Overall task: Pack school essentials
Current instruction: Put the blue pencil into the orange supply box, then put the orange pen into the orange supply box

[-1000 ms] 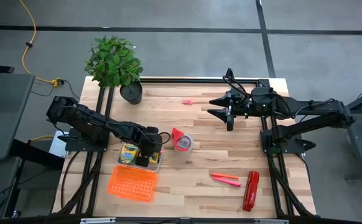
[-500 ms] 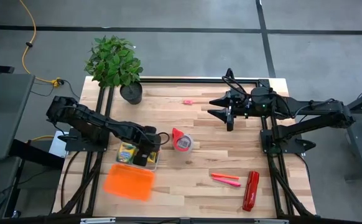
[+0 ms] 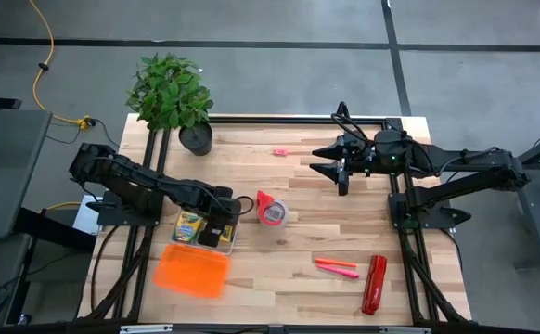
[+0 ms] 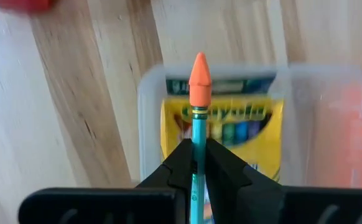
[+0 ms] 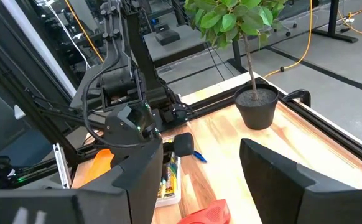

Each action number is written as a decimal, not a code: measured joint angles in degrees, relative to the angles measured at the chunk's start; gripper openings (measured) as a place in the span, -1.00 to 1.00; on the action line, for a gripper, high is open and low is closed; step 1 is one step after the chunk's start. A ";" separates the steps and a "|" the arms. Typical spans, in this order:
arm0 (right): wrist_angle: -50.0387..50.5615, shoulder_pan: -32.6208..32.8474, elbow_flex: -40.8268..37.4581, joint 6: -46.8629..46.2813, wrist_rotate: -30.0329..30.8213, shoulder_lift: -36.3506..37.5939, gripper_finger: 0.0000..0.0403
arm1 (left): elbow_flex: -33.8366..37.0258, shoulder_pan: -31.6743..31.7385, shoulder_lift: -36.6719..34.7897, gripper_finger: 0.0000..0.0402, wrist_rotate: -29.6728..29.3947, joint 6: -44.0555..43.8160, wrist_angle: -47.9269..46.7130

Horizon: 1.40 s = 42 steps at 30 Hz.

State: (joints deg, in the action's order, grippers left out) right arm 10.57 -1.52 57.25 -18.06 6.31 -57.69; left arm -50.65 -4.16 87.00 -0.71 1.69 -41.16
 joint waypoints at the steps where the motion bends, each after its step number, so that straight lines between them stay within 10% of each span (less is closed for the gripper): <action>1: 0.00 0.00 0.00 0.00 0.00 0.00 0.03 | 0.00 0.00 0.00 -0.90 -0.08 0.00 -1.12; 27: 0.00 0.02 0.00 -0.07 -0.02 0.00 0.03 | 0.31 0.04 -0.04 -0.88 -3.30 -1.07 -0.25; 42: 0.01 0.02 0.00 0.03 -0.02 0.00 0.03 | -3.14 0.19 -0.87 -0.32 -1.27 -0.09 -6.71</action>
State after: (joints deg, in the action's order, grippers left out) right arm 10.57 -1.50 57.25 -18.03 6.28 -57.69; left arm -53.79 -3.97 86.13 -1.98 1.61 -47.87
